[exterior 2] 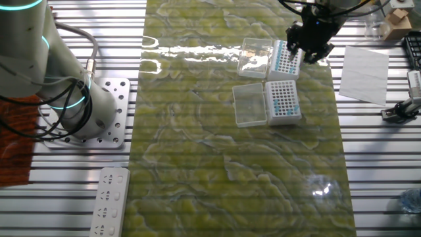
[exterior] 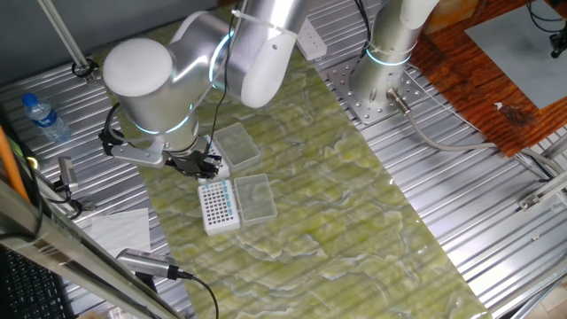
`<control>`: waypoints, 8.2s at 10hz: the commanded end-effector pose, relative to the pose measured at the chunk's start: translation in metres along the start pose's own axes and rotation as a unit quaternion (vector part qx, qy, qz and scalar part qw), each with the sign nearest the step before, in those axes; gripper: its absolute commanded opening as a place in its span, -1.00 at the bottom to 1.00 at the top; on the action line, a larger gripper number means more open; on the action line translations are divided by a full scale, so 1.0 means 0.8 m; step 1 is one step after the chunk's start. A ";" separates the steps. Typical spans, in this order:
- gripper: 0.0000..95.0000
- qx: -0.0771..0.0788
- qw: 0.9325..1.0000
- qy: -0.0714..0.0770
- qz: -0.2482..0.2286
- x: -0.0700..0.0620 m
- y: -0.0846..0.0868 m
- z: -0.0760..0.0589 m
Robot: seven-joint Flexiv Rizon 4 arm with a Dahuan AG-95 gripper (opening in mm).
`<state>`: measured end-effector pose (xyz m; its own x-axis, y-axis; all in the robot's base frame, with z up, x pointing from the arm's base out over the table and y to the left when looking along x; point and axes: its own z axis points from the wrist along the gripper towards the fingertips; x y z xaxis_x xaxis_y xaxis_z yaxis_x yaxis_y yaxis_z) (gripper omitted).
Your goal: Transfer all medium pipette tips from one holder to another
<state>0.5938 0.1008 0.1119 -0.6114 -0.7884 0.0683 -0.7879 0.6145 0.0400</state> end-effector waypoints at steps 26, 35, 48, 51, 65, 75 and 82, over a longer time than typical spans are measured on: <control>-1.00 0.042 0.992 0.011 -0.121 0.134 -0.023 0.039; -1.00 -0.014 0.998 0.051 -0.038 0.071 -0.017 -0.052; -1.00 -0.005 0.998 0.037 0.058 -0.033 0.016 -0.038; -1.00 0.002 0.998 0.031 0.050 -0.034 0.012 -0.030; -1.00 0.011 0.999 0.023 0.043 -0.032 0.016 -0.010; -0.20 0.017 0.998 0.022 -0.061 0.035 -0.015 -0.008; -0.20 0.033 0.994 0.013 -0.108 0.109 -0.028 0.017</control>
<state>0.5566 0.0163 0.1033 -0.4231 -0.9015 0.0911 -0.9056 0.4240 -0.0101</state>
